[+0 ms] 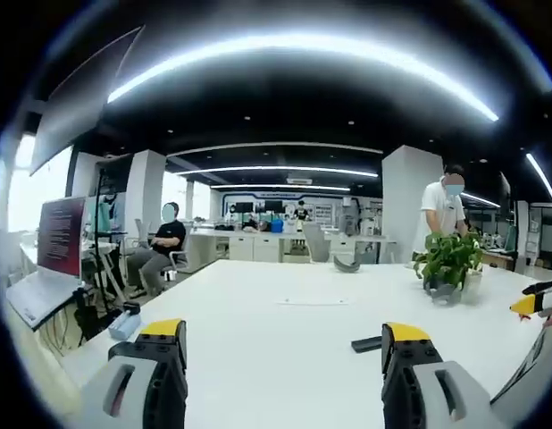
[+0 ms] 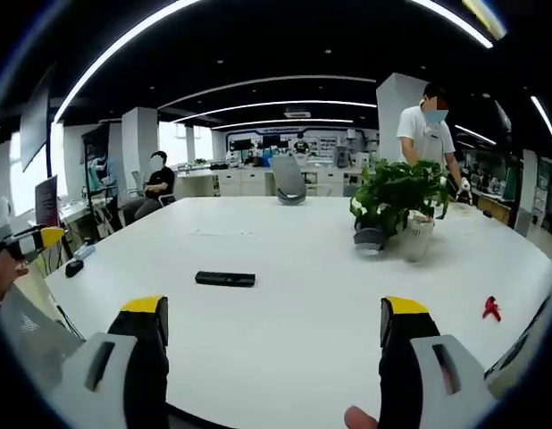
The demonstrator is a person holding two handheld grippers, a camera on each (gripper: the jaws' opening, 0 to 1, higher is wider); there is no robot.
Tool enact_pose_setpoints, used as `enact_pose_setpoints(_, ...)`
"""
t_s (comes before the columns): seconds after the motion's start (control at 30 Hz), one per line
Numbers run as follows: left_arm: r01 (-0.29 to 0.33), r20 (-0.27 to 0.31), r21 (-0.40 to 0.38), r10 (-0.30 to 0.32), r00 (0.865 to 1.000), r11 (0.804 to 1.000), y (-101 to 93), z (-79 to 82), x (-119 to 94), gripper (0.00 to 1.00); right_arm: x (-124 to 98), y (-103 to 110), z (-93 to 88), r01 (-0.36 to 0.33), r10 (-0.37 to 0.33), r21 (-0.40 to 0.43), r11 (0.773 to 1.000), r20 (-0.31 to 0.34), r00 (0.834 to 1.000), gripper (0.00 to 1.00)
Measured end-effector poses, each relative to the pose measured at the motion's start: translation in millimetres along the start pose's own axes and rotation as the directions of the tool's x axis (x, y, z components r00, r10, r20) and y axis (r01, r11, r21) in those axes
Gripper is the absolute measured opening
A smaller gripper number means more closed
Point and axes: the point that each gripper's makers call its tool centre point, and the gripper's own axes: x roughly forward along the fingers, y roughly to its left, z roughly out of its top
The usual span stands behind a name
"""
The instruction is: Press the specified remote control buttons in sequence, fully releasing each button before pressing the next.
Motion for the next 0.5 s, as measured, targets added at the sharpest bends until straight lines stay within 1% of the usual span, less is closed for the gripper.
enact_pose_setpoints(0.13, 0.014, -0.052, 0.014, -0.013, 0.999, 1.0, -3.1, -9.5, 1.4, 0.96, 1.4, 1.0, -6.7, -0.003, 0.004, 0.008, 1.0, -0.038, 0.999, 1.0)
enact_pose_setpoints(0.23, 0.008, -0.086, 0.025, -0.006, 0.996, 1.0, -2.2, -15.3, 1.5, 0.96, 1.7, 2.9, -9.9, -0.009, 0.009, -0.001, 1.0, -0.056, 0.998, 1.0)
enact_pose_setpoints(0.33, 0.004, -0.091, 0.025, -0.002, 0.996, 1.0, -1.0, -16.0, 1.0, 0.95, 2.1, 4.3, -12.5, -0.016, 0.016, -0.009, 1.0, -0.071, 0.997, 1.0)
enact_pose_setpoints(0.43, 0.002, -0.095, 0.021, 0.0, 0.996, 1.0, -0.4, -16.5, 0.4, 0.95, 1.5, 4.1, -12.3, -0.015, 0.014, -0.009, 1.0, -0.068, 0.998, 0.99)
enact_pose_setpoints(0.5, 0.001, -0.087, 0.016, 0.001, 0.996, 1.0, -0.3, -15.0, -0.4, 0.94, 1.3, 2.0, -13.1, -0.007, 0.007, -0.003, 1.0, -0.071, 0.997, 0.98)
